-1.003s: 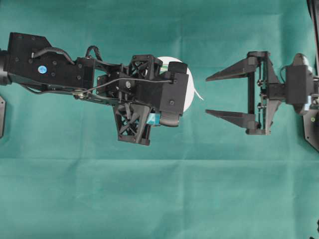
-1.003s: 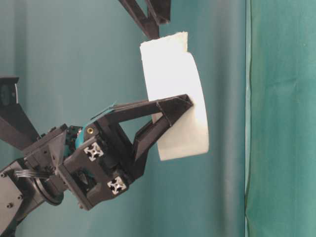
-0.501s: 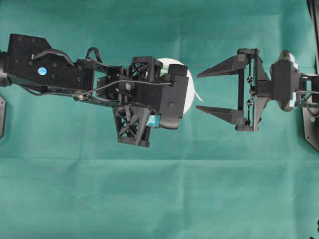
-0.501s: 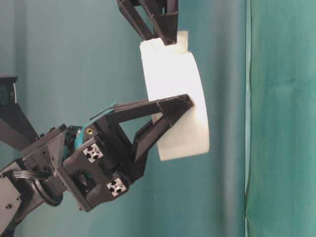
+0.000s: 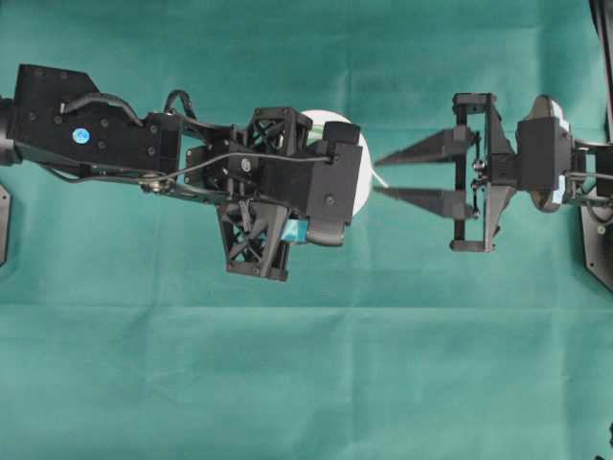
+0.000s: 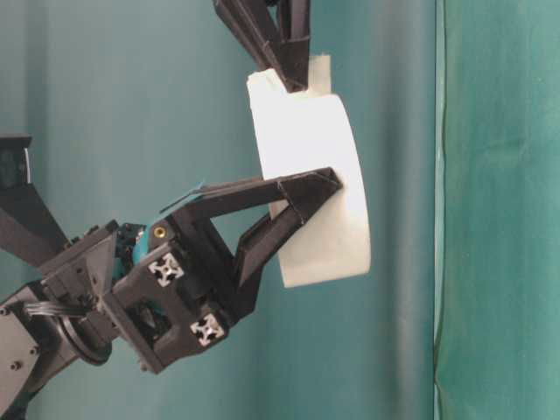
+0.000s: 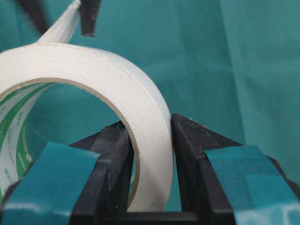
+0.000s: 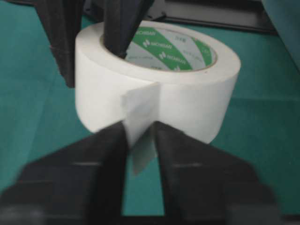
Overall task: Peel off the duct tape with your right arm.
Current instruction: 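Move the right gripper toward the roll's loose tape end, then close the right gripper on the loose tape end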
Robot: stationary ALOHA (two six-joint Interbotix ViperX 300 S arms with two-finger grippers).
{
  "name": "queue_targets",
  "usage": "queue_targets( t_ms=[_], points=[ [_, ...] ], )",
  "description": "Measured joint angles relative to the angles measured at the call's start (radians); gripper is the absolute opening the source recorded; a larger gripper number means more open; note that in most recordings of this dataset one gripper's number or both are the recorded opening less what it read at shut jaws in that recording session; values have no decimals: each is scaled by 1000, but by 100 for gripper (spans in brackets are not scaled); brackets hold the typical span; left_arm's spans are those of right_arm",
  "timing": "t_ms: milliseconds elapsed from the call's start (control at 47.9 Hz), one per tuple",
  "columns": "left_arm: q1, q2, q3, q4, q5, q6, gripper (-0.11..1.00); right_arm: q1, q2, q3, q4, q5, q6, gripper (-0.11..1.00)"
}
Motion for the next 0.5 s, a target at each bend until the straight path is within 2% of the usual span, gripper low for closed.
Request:
queue_targets(
  t_ms=[125,501],
  points=[
    [-3,0,0,-2,0,2,22,-5,-2,0,3,0,2,-9],
    [-2,0,0,0,2,3,22,-5,0,0,5,0,0,-9]
  ],
)
